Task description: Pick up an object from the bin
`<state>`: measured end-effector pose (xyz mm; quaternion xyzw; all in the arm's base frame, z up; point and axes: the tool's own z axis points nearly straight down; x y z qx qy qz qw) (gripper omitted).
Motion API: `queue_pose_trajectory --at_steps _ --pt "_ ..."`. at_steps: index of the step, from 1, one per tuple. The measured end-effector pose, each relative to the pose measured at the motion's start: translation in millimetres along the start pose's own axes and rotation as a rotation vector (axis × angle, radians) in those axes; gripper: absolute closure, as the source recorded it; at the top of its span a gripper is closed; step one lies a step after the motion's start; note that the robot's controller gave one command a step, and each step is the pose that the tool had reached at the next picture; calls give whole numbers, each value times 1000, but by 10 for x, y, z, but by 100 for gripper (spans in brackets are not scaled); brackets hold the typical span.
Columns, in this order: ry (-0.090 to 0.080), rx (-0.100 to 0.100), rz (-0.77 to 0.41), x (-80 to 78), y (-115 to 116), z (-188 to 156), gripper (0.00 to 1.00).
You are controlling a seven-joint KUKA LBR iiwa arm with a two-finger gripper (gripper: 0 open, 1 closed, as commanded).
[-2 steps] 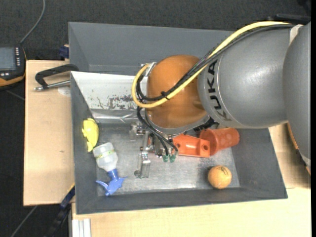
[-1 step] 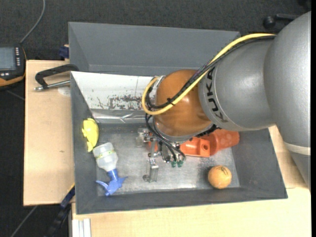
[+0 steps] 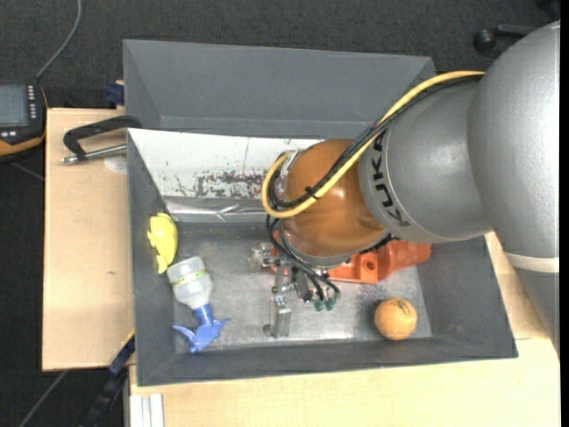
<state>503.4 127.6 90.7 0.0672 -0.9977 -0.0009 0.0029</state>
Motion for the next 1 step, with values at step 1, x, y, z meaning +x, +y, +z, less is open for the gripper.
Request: queue_pose_trajectory --at_steps 1 --pt "-12 -3 -49 -104 -454 -196 0"
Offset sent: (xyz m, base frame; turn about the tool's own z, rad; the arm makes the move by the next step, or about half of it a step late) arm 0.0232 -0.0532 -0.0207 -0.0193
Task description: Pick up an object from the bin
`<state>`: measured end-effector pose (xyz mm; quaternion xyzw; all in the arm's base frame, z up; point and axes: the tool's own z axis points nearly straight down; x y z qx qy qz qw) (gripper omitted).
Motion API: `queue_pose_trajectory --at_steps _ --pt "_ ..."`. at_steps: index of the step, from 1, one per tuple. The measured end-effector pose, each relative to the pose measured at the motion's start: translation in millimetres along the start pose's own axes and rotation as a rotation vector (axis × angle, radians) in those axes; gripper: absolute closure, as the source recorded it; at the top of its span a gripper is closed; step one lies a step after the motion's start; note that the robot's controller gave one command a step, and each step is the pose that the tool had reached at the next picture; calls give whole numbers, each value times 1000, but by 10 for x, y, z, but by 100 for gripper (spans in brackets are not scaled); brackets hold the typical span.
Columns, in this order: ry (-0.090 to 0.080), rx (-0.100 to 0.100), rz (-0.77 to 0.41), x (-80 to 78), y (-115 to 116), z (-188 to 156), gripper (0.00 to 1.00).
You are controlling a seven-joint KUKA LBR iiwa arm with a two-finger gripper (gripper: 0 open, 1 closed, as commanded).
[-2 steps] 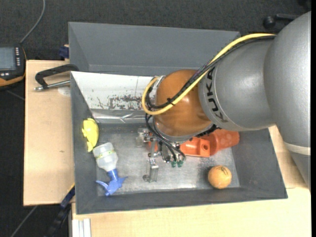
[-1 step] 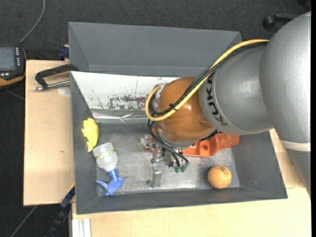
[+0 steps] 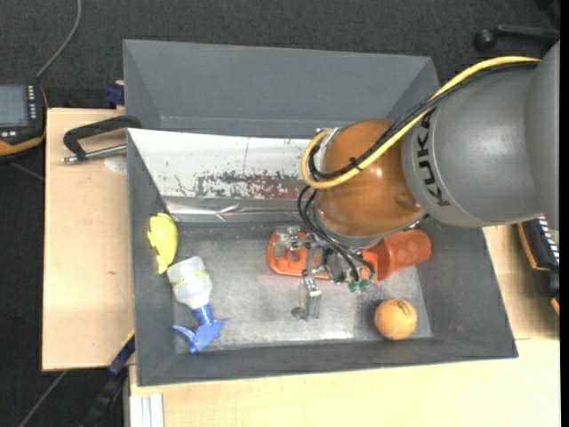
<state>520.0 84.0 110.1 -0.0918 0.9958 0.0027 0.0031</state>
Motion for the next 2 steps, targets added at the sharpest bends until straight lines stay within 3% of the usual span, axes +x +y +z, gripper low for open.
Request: queue_pose_trajectory --at_steps 1,2 --pt "4 7 22 -16 -304 170 0" --pt "-1 0 -140 -243 -354 299 0"
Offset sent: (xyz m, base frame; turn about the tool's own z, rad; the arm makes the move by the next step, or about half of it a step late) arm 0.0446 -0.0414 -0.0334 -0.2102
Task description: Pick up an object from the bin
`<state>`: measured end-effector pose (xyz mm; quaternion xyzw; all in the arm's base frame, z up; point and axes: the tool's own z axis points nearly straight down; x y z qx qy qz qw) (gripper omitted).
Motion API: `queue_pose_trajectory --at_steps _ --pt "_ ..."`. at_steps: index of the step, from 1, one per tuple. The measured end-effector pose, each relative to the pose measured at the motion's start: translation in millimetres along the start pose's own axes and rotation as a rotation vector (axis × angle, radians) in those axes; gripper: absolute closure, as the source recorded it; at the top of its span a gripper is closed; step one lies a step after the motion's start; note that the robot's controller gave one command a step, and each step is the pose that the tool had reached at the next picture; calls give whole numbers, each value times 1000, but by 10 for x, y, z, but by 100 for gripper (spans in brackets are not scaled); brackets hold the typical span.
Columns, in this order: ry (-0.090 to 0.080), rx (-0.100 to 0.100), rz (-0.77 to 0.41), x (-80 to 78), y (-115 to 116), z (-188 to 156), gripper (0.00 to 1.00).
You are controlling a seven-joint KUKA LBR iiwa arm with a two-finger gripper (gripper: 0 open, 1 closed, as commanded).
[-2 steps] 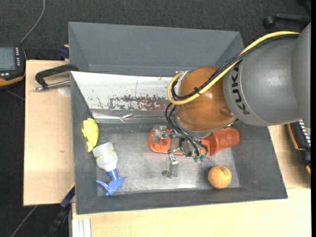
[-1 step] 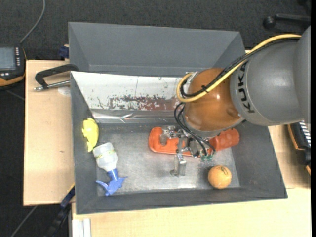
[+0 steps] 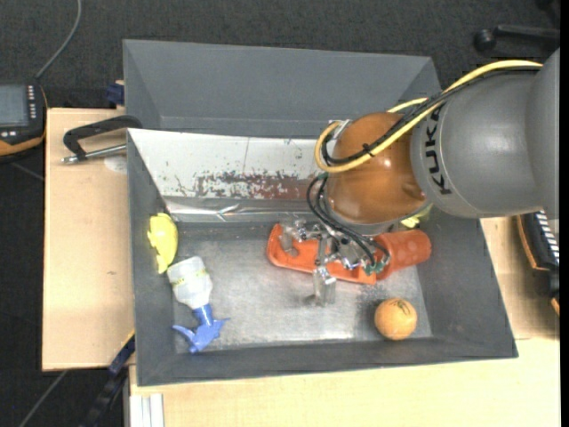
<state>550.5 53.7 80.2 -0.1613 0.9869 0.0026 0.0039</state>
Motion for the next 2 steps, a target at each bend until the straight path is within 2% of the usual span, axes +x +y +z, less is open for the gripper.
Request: queue_pose_trajectory --at_steps 1,2 --pt "0 3 24 96 -248 20 0" --pt "-21 2 -402 -6 -712 34 100"
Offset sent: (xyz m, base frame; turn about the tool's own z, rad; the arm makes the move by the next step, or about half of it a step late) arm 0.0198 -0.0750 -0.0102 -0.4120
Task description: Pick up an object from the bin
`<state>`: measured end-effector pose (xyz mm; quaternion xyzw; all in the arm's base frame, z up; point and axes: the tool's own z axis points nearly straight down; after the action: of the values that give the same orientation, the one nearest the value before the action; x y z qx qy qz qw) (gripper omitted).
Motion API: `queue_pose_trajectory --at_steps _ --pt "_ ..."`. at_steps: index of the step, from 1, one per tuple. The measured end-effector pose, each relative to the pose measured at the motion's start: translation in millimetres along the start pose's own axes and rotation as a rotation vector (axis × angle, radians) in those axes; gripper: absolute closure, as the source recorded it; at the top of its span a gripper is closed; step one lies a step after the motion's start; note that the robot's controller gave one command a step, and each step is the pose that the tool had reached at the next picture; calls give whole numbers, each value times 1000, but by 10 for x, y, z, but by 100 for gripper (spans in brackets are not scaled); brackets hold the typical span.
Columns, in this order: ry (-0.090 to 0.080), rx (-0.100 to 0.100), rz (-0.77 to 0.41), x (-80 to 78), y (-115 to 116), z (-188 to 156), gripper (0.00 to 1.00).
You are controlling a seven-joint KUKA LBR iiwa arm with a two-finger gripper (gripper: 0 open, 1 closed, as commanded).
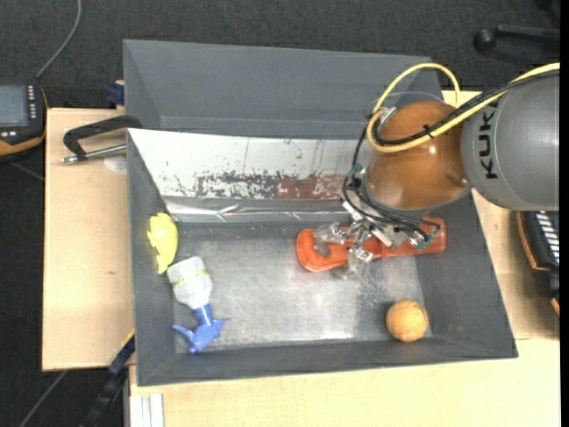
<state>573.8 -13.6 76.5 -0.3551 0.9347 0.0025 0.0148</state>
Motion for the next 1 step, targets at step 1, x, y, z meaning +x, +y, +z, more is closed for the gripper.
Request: queue_pose_trajectory --at_steps 1 --pt "2 -3 -7 6 -29 4 100"
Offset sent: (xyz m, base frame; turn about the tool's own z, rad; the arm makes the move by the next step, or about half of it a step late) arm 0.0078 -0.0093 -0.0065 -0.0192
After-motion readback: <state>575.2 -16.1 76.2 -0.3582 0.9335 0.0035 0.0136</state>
